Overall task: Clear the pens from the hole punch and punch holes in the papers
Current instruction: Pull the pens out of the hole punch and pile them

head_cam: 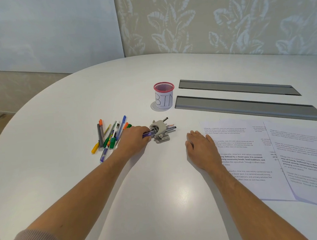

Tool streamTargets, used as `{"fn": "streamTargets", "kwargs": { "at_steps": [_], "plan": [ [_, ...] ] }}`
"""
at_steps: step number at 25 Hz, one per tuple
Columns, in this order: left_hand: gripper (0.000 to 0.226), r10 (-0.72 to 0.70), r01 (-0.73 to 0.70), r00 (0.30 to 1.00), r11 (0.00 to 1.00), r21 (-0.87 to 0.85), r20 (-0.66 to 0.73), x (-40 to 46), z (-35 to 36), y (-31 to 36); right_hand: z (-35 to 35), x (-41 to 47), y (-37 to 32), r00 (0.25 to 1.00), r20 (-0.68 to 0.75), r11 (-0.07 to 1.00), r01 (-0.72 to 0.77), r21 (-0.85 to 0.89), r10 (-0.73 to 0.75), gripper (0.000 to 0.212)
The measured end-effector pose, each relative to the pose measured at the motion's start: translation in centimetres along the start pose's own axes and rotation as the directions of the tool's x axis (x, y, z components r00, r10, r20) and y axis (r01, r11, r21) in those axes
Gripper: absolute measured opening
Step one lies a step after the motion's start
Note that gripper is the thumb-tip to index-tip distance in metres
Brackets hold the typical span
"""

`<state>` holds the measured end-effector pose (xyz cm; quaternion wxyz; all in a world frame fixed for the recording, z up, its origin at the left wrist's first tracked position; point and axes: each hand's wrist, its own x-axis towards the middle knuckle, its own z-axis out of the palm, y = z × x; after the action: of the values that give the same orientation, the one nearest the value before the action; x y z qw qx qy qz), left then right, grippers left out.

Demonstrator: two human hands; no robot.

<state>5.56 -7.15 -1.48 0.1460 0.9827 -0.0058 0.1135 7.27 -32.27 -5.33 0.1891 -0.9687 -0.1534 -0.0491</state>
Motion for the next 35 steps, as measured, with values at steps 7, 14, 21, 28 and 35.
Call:
{"fn": "streamTargets", "kwargs": {
  "at_steps": [7,14,21,28,35],
  "plan": [
    [0.022,0.010,-0.011,1.000,0.999,0.047,0.026,0.1,-0.1,0.2,0.1,0.0,0.0,1.000,-0.004,1.000,0.000,-0.004,0.000,0.045],
    [0.014,0.053,-0.059,0.998,0.989,0.135,0.044,-0.5,-0.9,-0.4,-0.3,-0.1,-0.2,1.000,0.004,1.000,-0.006,0.007,0.006,0.046],
    [0.015,0.040,-0.046,0.999,0.969,0.242,0.030,-1.5,-1.8,-1.2,-0.4,-0.2,-0.3,1.000,0.011,1.000,-0.010,0.008,0.009,0.047],
    [0.019,-0.012,-0.007,0.998,0.963,0.269,0.069,-1.7,-2.9,-1.3,-0.4,-0.2,-0.2,1.000,0.010,1.000,0.001,-0.006,-0.001,0.046],
    [0.007,0.022,-0.060,0.992,0.947,0.316,0.125,-1.9,-3.5,-1.7,-0.1,0.0,-0.1,1.000,0.005,1.000,0.009,-0.004,-0.009,0.044]
  ]
}}
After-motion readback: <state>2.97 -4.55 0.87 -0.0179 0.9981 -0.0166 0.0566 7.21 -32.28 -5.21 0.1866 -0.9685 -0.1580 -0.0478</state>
